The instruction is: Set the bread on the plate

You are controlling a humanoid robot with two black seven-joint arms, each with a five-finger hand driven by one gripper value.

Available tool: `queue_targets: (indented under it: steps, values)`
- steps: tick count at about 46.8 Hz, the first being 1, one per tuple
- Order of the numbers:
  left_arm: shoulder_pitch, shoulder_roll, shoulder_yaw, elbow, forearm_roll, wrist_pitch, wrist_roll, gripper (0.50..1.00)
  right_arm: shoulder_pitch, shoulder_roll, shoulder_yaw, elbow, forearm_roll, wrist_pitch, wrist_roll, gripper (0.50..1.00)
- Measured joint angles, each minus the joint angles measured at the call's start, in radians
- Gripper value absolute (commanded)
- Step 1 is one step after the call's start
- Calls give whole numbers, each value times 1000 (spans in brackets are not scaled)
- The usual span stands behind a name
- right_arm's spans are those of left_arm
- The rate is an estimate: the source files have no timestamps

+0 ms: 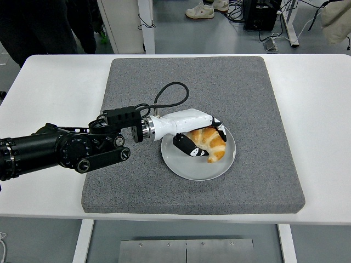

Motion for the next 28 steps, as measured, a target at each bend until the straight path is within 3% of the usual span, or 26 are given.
queue_targets:
  steps: [28]
  values:
    - [26, 38, -2, 1, -12, 0, 0, 500, 0, 0, 1, 1, 0, 0, 0, 1000]
